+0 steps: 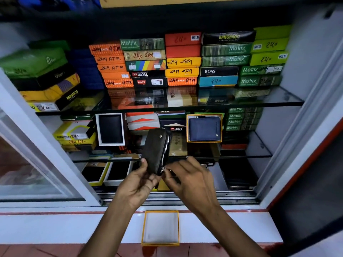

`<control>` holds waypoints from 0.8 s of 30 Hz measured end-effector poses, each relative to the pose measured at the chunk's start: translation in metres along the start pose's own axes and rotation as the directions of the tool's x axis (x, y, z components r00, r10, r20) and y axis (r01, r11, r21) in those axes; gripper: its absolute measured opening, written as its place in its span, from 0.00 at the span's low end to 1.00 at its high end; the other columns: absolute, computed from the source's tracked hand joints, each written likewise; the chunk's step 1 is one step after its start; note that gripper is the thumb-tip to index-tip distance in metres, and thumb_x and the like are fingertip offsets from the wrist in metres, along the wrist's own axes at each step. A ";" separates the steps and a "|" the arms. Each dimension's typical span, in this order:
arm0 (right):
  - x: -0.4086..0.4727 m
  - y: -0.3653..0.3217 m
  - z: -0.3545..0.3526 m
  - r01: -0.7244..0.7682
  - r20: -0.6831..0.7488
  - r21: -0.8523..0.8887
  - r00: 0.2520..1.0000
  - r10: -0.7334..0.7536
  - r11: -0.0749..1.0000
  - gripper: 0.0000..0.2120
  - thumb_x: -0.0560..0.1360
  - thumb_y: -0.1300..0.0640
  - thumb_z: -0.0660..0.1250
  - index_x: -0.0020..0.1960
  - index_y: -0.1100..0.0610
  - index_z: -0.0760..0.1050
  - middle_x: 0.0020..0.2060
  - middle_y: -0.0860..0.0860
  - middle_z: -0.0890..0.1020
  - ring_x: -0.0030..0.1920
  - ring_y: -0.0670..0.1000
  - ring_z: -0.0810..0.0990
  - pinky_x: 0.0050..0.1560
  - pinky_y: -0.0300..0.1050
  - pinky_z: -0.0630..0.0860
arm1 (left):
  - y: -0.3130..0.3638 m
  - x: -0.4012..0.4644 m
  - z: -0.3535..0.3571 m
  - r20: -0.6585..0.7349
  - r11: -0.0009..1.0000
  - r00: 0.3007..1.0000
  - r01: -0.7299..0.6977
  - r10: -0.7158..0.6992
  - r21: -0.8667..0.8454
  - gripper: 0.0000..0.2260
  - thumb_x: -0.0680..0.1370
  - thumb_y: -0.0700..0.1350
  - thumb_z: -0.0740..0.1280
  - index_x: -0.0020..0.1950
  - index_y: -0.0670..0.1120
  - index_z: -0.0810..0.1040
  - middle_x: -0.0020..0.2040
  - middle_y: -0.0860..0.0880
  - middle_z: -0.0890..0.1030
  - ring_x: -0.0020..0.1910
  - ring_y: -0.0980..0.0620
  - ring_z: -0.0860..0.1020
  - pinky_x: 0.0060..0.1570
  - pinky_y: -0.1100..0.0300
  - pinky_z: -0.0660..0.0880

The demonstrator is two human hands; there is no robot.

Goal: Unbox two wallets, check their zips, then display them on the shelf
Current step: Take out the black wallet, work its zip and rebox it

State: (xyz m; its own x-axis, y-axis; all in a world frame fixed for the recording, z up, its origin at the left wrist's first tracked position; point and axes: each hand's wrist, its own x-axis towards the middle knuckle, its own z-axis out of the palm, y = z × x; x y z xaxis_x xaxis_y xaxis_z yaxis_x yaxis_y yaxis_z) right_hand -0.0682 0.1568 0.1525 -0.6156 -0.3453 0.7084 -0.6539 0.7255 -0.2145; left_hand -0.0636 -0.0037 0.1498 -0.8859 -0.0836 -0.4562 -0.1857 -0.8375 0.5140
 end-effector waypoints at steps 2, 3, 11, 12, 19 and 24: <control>0.007 0.008 -0.006 0.040 -0.023 -0.022 0.999 -0.040 0.999 0.05 0.77 0.51 0.66 0.46 0.49 0.81 0.39 0.45 0.83 0.41 0.50 0.77 0.35 0.46 0.77 | 0.001 -0.001 -0.006 -0.015 0.999 1.000 -0.018 0.019 0.029 0.13 0.77 0.46 0.63 0.54 0.37 0.76 0.45 0.38 0.86 0.41 0.43 0.86 0.36 0.47 0.84; 0.012 0.014 -0.011 0.041 -0.031 -0.036 0.999 -0.042 0.999 0.06 0.78 0.50 0.65 0.47 0.49 0.80 0.40 0.45 0.83 0.42 0.50 0.76 0.36 0.46 0.77 | 0.002 -0.001 -0.010 -0.020 0.998 0.999 -0.032 0.033 0.053 0.14 0.76 0.46 0.64 0.56 0.38 0.75 0.49 0.39 0.85 0.44 0.44 0.86 0.37 0.48 0.84; 0.036 0.045 -0.028 0.132 0.165 -0.054 0.979 -0.121 0.990 0.05 0.80 0.50 0.60 0.49 0.44 0.75 0.45 0.39 0.83 0.46 0.48 0.72 0.43 0.46 0.64 | 0.028 -0.014 -0.030 0.189 0.858 0.974 -0.200 0.123 0.473 0.17 0.75 0.42 0.66 0.63 0.39 0.76 0.62 0.40 0.81 0.59 0.46 0.81 0.51 0.56 0.82; 0.041 0.048 -0.028 0.121 0.169 -0.009 0.979 -0.118 0.993 0.05 0.79 0.49 0.60 0.49 0.44 0.75 0.46 0.38 0.82 0.47 0.47 0.71 0.43 0.46 0.62 | 0.030 -0.016 -0.029 0.223 0.808 0.970 -0.206 0.094 0.552 0.19 0.75 0.43 0.69 0.64 0.39 0.76 0.63 0.40 0.80 0.62 0.44 0.79 0.55 0.54 0.80; 0.069 0.050 0.000 0.277 0.380 0.361 0.829 -0.411 0.891 0.05 0.77 0.49 0.66 0.49 0.46 0.81 0.52 0.40 0.82 0.51 0.48 0.74 0.52 0.45 0.71 | 0.016 -0.029 -0.006 0.356 0.590 0.928 -0.229 -0.107 0.774 0.16 0.73 0.44 0.71 0.59 0.39 0.80 0.59 0.35 0.81 0.57 0.45 0.80 0.54 0.57 0.77; 0.054 0.074 0.012 -0.249 0.503 0.549 0.861 -0.078 0.798 0.09 0.76 0.51 0.69 0.55 0.51 0.80 0.47 0.47 0.84 0.46 0.41 0.81 0.50 0.38 0.77 | -0.001 -0.030 -0.007 0.213 0.633 0.977 -0.150 -0.024 0.759 0.16 0.72 0.49 0.70 0.54 0.40 0.82 0.54 0.40 0.85 0.52 0.45 0.81 0.50 0.53 0.77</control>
State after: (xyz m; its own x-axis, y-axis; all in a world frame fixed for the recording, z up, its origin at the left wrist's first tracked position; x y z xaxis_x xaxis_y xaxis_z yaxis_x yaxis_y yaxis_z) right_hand -0.1555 0.1848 0.1662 -0.7003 -0.6529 0.2886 -0.6103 0.3380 -0.7164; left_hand -0.0342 -0.0038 0.1575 -0.9515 0.0536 -0.3028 -0.3070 -0.1074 0.9456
